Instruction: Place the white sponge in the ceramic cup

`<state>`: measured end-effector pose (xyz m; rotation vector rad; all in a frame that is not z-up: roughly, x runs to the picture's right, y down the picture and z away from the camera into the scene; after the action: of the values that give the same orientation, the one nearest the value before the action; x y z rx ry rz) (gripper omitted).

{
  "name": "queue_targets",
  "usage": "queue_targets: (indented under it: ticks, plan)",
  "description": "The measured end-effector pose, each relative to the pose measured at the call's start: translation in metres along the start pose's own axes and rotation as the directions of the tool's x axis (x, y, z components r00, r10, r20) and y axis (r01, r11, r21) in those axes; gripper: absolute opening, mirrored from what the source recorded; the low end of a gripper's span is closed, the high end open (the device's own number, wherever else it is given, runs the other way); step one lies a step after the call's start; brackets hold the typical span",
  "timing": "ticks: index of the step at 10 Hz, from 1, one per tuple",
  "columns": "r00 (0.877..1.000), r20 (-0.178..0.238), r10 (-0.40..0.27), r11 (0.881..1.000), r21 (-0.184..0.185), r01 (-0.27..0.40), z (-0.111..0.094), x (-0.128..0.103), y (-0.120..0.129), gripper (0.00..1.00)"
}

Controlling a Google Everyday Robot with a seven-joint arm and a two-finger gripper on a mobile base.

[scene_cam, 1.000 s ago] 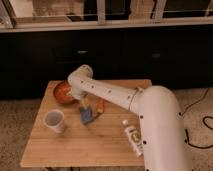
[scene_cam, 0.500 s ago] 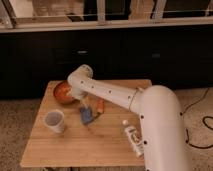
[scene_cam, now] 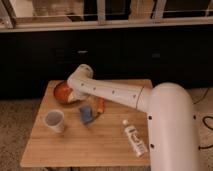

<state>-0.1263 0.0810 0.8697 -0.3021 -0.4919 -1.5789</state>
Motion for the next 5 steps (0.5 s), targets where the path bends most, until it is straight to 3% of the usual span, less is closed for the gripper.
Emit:
queue_targets:
  ticks: [2, 5]
  plan:
    - [0.995, 0.018, -0.096, 0.995, -0.032, 0.096, 0.002, -0.003, 0.014, 0.8]
    - [0.984, 0.064, -0.165, 0.986, -0.01, 0.166, 0.016, -0.011, 0.021, 0.8]
